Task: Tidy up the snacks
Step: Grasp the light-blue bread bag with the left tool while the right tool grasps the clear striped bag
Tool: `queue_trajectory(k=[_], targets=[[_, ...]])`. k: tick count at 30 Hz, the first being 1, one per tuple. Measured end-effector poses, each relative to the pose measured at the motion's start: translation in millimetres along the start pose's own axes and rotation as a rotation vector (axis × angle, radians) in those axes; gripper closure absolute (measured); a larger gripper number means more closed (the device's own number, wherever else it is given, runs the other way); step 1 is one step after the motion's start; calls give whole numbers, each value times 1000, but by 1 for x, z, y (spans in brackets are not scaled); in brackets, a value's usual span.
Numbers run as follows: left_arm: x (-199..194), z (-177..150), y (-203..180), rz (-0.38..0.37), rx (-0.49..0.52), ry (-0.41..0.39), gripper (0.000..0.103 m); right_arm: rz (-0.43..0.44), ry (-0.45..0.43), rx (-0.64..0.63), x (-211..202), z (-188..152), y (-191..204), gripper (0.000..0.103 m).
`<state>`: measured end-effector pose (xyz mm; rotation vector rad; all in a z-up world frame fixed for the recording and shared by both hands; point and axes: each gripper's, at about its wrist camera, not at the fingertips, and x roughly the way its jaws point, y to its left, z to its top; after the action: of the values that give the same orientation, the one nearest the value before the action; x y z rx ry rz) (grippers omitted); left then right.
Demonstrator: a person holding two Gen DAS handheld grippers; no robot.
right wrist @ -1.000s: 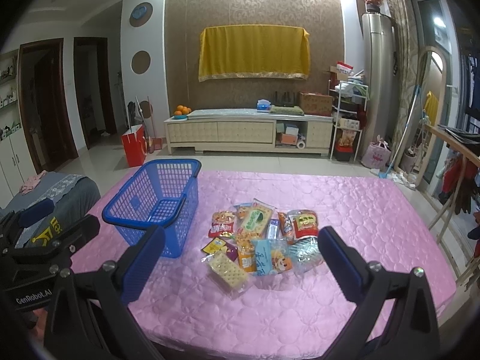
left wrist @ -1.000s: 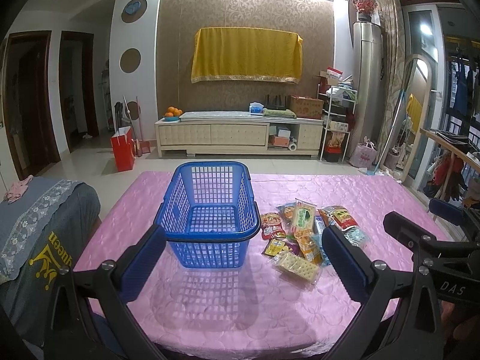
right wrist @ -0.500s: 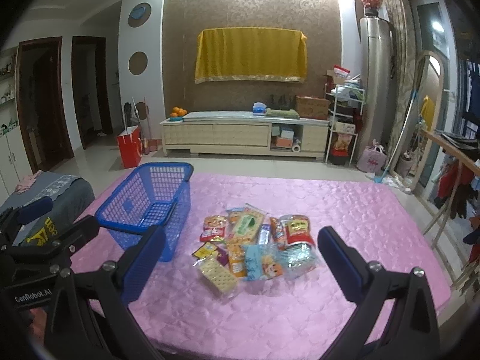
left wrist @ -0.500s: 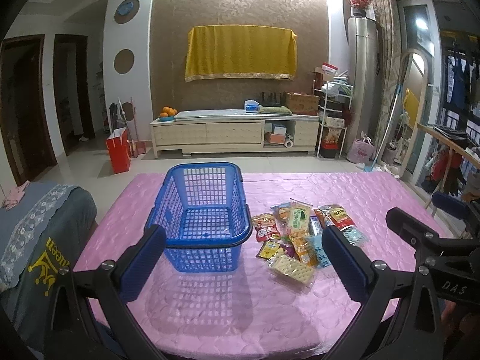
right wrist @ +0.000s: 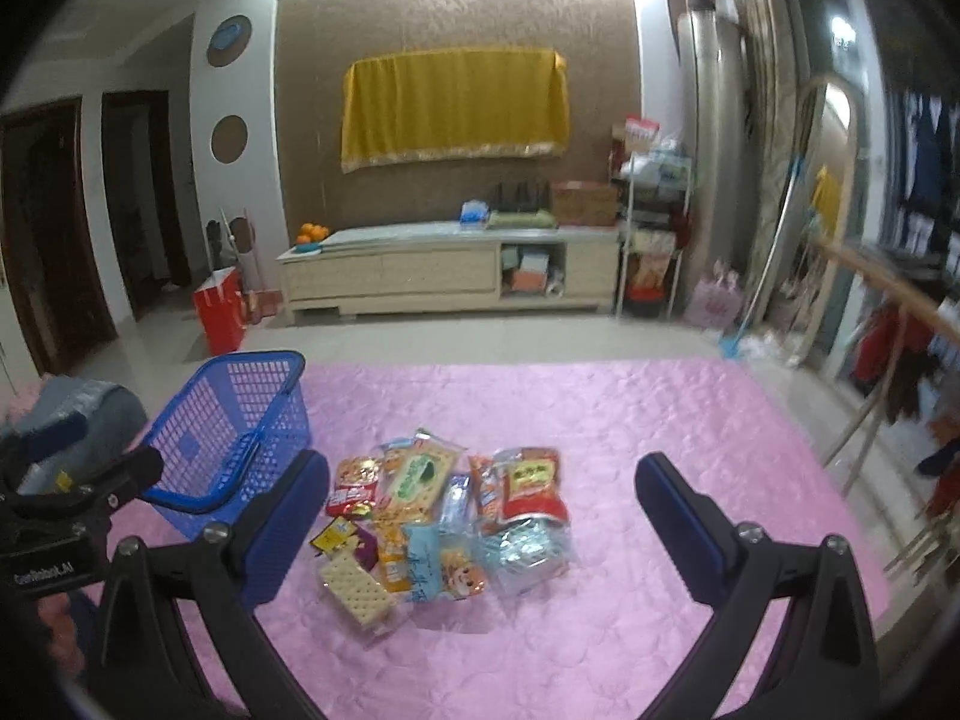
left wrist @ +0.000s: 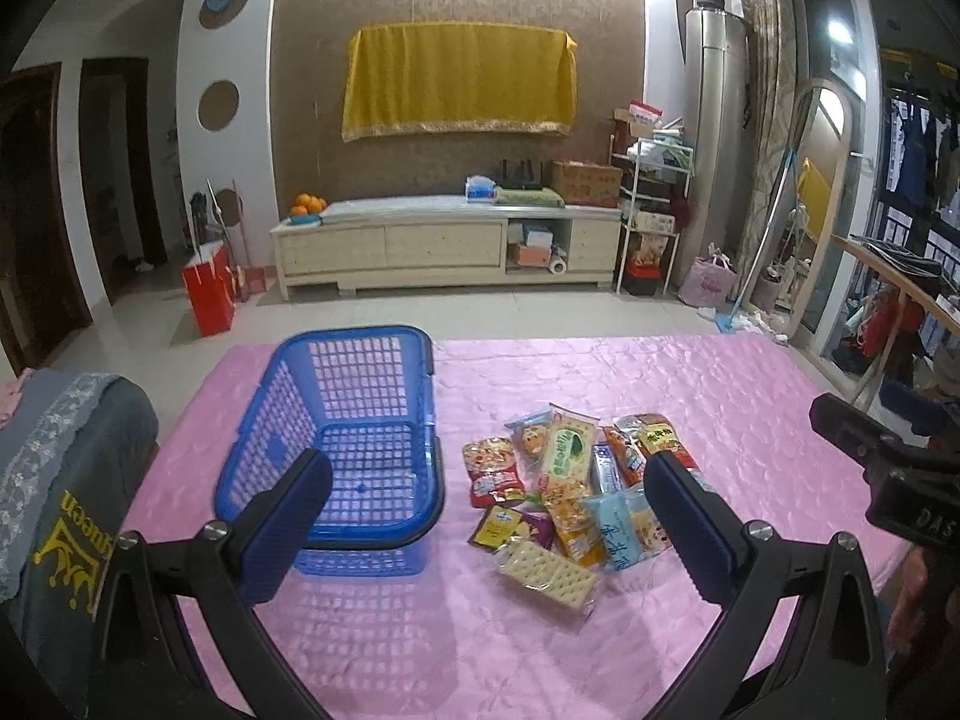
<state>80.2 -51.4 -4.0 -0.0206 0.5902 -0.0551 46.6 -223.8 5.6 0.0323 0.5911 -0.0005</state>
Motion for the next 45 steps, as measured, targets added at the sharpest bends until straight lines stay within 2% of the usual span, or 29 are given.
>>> queue_trajectory(k=[6, 12, 21, 28, 37, 39, 41, 43, 45], targets=[[33, -1, -17, -18, 17, 71, 0, -15, 126, -23, 48, -1, -23, 0], [74, -9, -45, -45, 45, 160, 0, -6, 220, -42, 85, -20, -46, 0], [143, -32, -94, -81, 74, 319, 0, 20, 324, -53, 119, -49, -72, 10], [191, -54, -105, -107, 32, 458, 0, 17, 380, -36, 144, -70, -88, 11], [230, -65, -119, -136, 59, 525, 0, 14, 402, -14, 157, -82, -101, 11], [238, -67, -120, -134, 56, 535, 6, 8, 405, -12, 157, -84, -104, 11], [242, -68, -120, -164, 32, 548, 26, 4, 409, -7, 158, -83, -105, 11], [243, -69, -121, -167, 31, 551, 28, -1, 413, -6, 157, -83, -106, 11], [240, -70, -122, -195, 47, 555, 37, -3, 419, -3, 157, -83, -106, 11]])
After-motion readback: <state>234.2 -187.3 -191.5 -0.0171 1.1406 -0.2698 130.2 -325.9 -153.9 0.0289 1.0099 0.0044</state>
